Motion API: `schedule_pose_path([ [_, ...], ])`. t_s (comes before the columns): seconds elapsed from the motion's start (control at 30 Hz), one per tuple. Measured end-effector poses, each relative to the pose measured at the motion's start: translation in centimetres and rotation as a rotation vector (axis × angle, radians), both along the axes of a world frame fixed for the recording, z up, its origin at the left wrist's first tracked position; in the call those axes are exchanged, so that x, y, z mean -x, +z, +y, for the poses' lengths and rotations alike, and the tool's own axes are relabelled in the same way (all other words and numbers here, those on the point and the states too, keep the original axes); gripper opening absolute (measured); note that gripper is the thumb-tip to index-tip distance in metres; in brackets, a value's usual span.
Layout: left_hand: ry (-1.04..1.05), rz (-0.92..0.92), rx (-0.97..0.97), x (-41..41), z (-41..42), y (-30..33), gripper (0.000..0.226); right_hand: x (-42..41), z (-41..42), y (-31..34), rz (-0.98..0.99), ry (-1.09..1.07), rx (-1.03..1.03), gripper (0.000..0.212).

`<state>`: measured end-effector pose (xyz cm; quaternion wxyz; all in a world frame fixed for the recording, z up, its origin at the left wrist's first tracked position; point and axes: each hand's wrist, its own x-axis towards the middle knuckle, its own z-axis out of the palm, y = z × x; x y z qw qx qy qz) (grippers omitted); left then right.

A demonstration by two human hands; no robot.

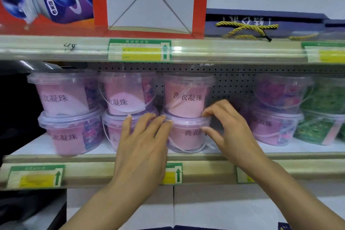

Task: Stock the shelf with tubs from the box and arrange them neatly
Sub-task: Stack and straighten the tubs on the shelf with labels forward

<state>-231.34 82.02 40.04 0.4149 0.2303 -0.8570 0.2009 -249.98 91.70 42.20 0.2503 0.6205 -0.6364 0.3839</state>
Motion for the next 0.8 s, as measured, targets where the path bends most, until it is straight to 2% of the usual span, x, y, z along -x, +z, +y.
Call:
schedule_pose_path([
  [0.17, -0.006, 0.014, -0.030, 0.0, 0.4, 0.1, 0.056, 0.3, 0.2, -0.5, -0.107, -0.033, 0.014, 0.034],
  [0.37, -0.009, -0.028, -0.056, -0.2, 0.2, 0.1, 0.066, -0.1, 0.2, -0.4, -0.149, -0.047, -0.050, 0.031],
  [0.43, -0.018, -0.028, -0.058, -0.2, 0.0, 0.2, 0.066, -0.3, 0.4, -0.2, -0.265, -0.024, -0.080, 0.037],
  [0.47, -0.024, -0.026, -0.056, -0.2, 0.0, 0.2, 0.065, -0.4, 0.4, 0.1, -0.389, 0.017, -0.070, 0.040],
  [0.5, -0.030, -0.021, -0.052, -0.1, 0.0, 0.3, 0.063, -0.5, 0.3, 0.7, -0.534, 0.074, -0.057, 0.048],
  [0.57, -0.037, -0.013, -0.042, -0.1, 0.0, 0.5, 0.059, -0.4, -0.5, 2.1, -0.750, 0.174, -0.054, 0.085],
  [0.63, -0.037, -0.018, -0.031, -0.1, -0.1, 0.8, 0.054, -0.6, -1.7, 3.3, -0.823, 0.190, -0.112, 0.109],
  [0.8, -0.056, -0.013, 0.000, -0.2, -0.5, 1.1, 0.048, -0.9, -4.3, 3.9, -0.891, 0.166, -0.147, 0.108],
])
